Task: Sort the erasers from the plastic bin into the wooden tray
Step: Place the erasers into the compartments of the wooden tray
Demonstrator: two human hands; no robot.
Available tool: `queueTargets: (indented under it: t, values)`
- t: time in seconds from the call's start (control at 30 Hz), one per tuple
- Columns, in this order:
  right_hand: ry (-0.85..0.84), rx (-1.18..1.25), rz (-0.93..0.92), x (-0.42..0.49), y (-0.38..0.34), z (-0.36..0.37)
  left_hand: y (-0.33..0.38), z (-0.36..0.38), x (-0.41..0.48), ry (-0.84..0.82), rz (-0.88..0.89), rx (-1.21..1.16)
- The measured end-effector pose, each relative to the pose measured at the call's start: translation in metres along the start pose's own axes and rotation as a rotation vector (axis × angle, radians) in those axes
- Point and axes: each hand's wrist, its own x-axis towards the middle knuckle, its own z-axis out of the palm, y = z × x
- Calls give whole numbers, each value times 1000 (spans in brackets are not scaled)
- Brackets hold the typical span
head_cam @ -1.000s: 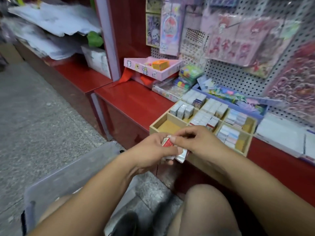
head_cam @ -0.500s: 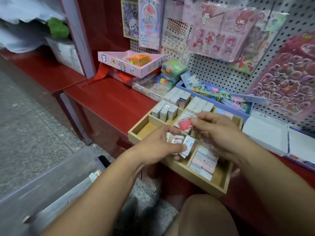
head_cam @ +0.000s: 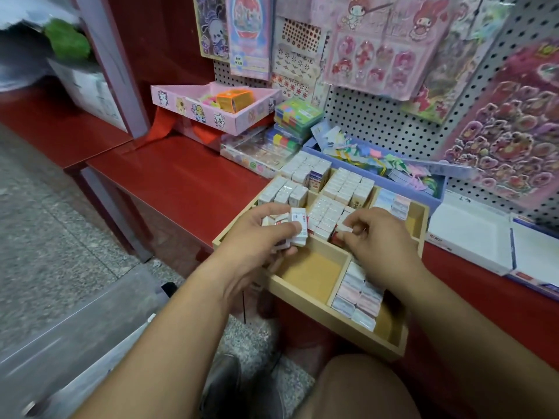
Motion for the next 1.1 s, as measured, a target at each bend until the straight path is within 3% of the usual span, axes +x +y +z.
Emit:
queueTargets:
  t: [0.17, 0.4, 0.47, 0.57, 0.67, 0.8, 0.9, 1.0, 1.1]
  values:
    - [12, -143, -18, 1, -5, 6, 3, -2, -2, -51, -5, -29]
    - [-8, -18, 28, 1, -7, -5, 3, -3, 1, -57, -10, -48]
    - [4, 188, 45, -3, -17, -11, 4, -1, 0, -78, -17, -41]
    - [-158, 558, 66, -3, -41, -15, 7, 4, -4, -119, -23, -43]
    - [-320, 626, 82, 4, -51, -13, 5, 5, -4, -157, -4, -63]
    - [-383, 763, 165, 9, -51, -7, 7, 0, -4, -125, -44, -104]
    - [-358, 862, 196, 14, -54, -1, 8, -8, 0, -54, -10, -116]
    - [-229, 858, 217, 26, -56, 2, 7, -19, 4, 83, 47, -62]
    - [-99, 604, 145, 43, -54, 5, 9, -26, 6, 189, 105, -67]
